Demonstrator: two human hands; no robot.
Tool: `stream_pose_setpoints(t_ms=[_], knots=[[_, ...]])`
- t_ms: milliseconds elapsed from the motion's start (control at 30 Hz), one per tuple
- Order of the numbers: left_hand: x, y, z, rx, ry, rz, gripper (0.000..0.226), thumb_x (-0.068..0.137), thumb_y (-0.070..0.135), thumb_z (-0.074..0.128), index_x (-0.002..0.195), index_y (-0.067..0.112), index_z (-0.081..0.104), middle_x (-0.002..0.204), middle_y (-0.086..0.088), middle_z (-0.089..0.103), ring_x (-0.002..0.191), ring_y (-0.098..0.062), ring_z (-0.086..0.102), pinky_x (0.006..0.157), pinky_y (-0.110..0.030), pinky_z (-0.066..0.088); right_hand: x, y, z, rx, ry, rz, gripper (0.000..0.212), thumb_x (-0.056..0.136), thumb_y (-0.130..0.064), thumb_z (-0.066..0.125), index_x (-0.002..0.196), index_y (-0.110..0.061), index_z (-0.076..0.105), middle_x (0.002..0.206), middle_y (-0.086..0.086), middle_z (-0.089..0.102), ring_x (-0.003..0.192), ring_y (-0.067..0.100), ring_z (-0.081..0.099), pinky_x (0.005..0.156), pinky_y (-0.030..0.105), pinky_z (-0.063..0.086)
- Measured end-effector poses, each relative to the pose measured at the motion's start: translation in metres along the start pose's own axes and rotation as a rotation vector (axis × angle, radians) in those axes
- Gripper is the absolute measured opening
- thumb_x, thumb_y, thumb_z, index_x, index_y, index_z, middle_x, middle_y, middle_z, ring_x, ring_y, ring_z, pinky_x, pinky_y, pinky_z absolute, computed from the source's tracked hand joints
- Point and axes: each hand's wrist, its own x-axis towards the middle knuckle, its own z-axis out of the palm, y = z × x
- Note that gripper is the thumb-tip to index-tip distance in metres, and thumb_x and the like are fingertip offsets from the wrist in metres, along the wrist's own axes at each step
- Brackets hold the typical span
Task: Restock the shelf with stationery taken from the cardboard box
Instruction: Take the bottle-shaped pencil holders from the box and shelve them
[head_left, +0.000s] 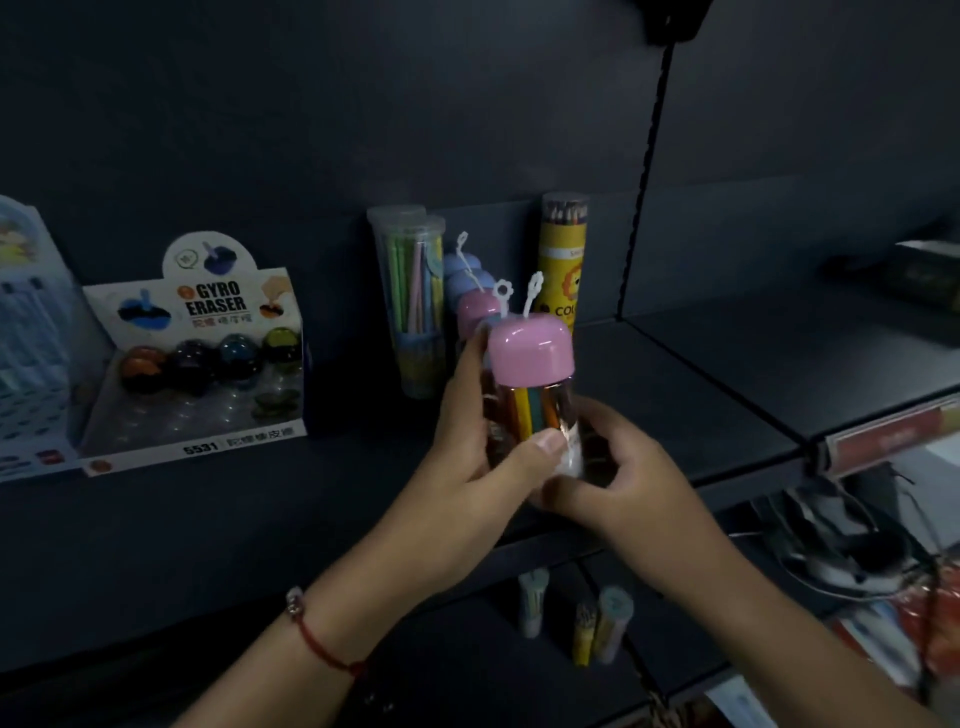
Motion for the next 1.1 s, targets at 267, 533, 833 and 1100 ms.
stream_pose_setpoints(t_ms=[267, 533, 833, 1100], knots=[[0.026, -0.021, -0.015, 0.791, 0.178, 0.09, 0.084, 0.085, 0.053, 0.06, 0.151, 0.045, 0.008, 0.15, 0.008, 0.017, 0.137, -0.014, 0.02, 0.111, -0.035, 0.025, 0.054, 0.041, -0.028, -0.072, 0.207, 0.083, 0.061, 0.073, -0.022, 0.085, 0.11, -0.029, 0.036, 0.106, -0.008, 0.059, 0.088, -0.004, 0.062, 0.075, 0.013, 0.048], [0.035, -0.039, -0.017, 0.666, 0.407, 0.197, 0.067, 0.076, 0.03, 0.081, 0.128, 0.027, 0.039, 0.12, 0.007, 0.045, 0.108, -0.015, 0.052, 0.088, -0.037, 0.052, 0.133, 0.078, -0.011, -0.208, 0.079, 0.101, 0.061, 0.079, -0.039, 0.073, 0.127, -0.029, 0.036, 0.121, 0.0, 0.055, 0.113, 0.018, 0.055, 0.099, 0.04, 0.046], [0.028, -0.043, -0.024, 0.388, 0.403, 0.162, 0.077, 0.077, 0.016, 0.08, 0.114, 0.063, 0.032, 0.119, 0.017, 0.045, 0.098, -0.016, 0.062, 0.08, -0.036, 0.056, 0.169, 0.089, -0.01, -0.393, 0.102, 0.019, 0.054, 0.071, -0.053, 0.075, 0.114, -0.025, 0.055, 0.111, -0.002, 0.059, 0.098, 0.015, 0.061, 0.089, 0.037, 0.052], [0.028, -0.045, -0.025, 0.335, 0.358, 0.15, 0.068, 0.078, 0.017, 0.079, 0.12, 0.051, 0.038, 0.119, 0.011, 0.05, 0.099, -0.019, 0.064, 0.081, -0.033, 0.056, 0.188, 0.082, 0.003, -0.5, 0.206, -0.005, 0.045, 0.08, -0.042, 0.072, 0.113, -0.027, 0.044, 0.103, -0.007, 0.067, 0.091, 0.019, 0.063, 0.075, 0.033, 0.048]])
